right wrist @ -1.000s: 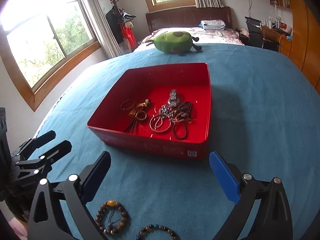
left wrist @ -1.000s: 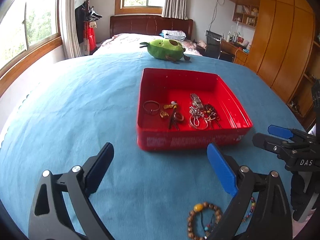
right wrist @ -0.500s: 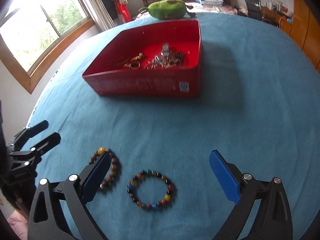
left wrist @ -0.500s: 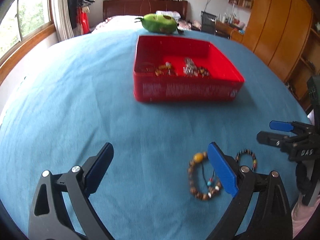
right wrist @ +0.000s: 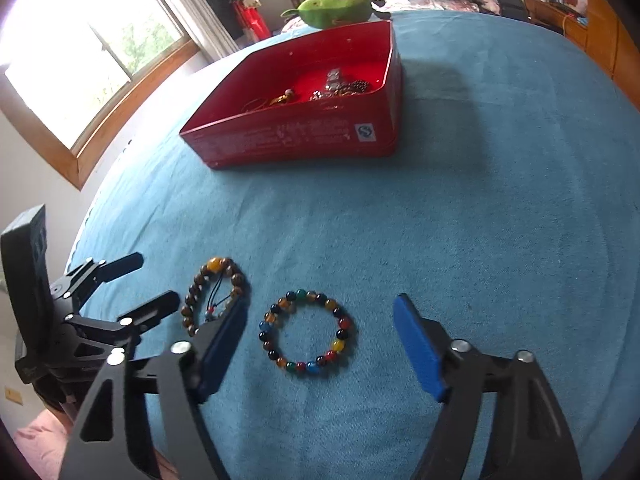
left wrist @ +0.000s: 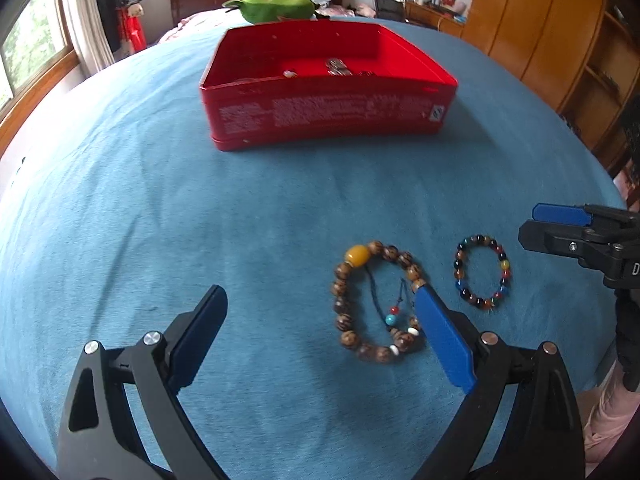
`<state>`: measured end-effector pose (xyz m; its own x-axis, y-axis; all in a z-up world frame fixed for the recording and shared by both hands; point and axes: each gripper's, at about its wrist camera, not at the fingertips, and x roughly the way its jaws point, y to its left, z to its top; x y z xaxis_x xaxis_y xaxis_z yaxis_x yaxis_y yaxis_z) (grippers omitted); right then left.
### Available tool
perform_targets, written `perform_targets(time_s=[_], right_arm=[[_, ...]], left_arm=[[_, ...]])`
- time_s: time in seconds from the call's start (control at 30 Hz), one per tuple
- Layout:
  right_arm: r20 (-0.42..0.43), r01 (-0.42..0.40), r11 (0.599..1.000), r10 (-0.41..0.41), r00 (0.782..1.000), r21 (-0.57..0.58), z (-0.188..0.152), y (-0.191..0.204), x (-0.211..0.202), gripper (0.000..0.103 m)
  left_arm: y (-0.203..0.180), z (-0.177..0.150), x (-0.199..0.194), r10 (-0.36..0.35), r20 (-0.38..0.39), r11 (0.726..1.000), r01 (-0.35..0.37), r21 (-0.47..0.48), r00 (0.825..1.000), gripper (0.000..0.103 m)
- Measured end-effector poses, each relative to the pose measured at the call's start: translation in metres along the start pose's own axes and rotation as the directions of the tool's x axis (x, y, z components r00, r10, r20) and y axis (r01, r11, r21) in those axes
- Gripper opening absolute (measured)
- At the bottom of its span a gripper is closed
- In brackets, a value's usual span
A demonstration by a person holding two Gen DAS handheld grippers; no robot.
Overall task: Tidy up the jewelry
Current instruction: 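Grasp the wooden bead bracelet with the left tool while the right tool grasps the multicolour bracelet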
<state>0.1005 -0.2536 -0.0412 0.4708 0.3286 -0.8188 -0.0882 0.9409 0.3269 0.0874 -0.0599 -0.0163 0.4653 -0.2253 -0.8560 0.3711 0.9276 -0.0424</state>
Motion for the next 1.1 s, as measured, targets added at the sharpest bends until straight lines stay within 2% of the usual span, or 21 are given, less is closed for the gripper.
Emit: perform_targets(time_s=[0.13,0.2,0.23,0.33,0.4,0.47,0.5,0.57,0.63,0.77,0.87,1.1], right_arm=[[0.001,-0.001,1.0,0.001,1.0,0.006,-0.003,-0.003,-0.003,0.072],[0.007,0.004,1.0,-0.004,1.0,0.009,-0.003,-0.005,-0.005,0.072],[0.009,0.004,1.0,-0.004,1.0,0.01,-0.003,-0.006,-0.006,0.073],[0.006,0.001,1.0,-0.001,1.0,0.015,-0.003,-0.008,-0.005,0.073],[-0.003,-0.001,1.0,0.001,1.0,0.015,-0.004,-0.009,-0.003,0.073],[-0.014,-0.005,1.0,0.005,1.0,0.014,-0.003,-0.01,0.001,0.073],[-0.019,-0.007,1.0,0.007,1.0,0.014,-0.003,-0.011,0.003,0.072],[-0.032,-0.006,1.0,0.007,0.999,0.016,-0.001,-0.012,0.008,0.065],[-0.05,-0.011,1.0,0.012,0.999,0.014,-0.001,-0.012,0.012,0.057],[-0.087,0.002,1.0,-0.001,0.996,0.002,-0.004,-0.01,0.02,0.048],[-0.112,0.017,1.0,-0.019,0.994,-0.019,-0.007,-0.006,0.026,0.047],[-0.141,0.058,0.994,-0.071,0.987,-0.092,-0.009,0.004,0.039,0.047]], left_arm=[[-0.004,-0.003,0.012,-0.012,-0.041,1.0,0.012,0.002,0.999,0.093],[-0.003,-0.004,0.02,-0.013,-0.064,1.0,0.013,-0.001,0.998,0.085],[-0.001,-0.004,0.025,-0.009,-0.087,1.0,0.009,-0.008,0.996,0.075],[0.001,-0.004,0.031,-0.009,-0.099,1.0,0.009,-0.007,0.995,0.073],[0.0,-0.006,0.031,0.015,-0.089,1.0,-0.014,0.01,0.996,0.063],[-0.001,-0.006,0.03,0.021,-0.085,1.0,-0.02,0.019,0.996,0.048],[0.0,-0.006,0.03,0.02,-0.082,1.0,-0.019,0.018,0.996,0.043],[0.002,-0.005,0.029,0.021,-0.079,1.0,-0.019,0.019,0.997,0.023],[0.004,-0.003,0.03,0.019,-0.077,1.0,-0.019,0.013,0.997,0.015],[0.011,0.0,0.027,-0.009,-0.075,1.0,0.008,-0.013,0.997,0.012],[0.023,0.003,0.028,-0.026,-0.076,0.999,0.024,-0.03,0.997,0.01],[0.021,0.002,0.029,-0.028,-0.073,0.999,0.025,-0.038,0.997,0.01]])
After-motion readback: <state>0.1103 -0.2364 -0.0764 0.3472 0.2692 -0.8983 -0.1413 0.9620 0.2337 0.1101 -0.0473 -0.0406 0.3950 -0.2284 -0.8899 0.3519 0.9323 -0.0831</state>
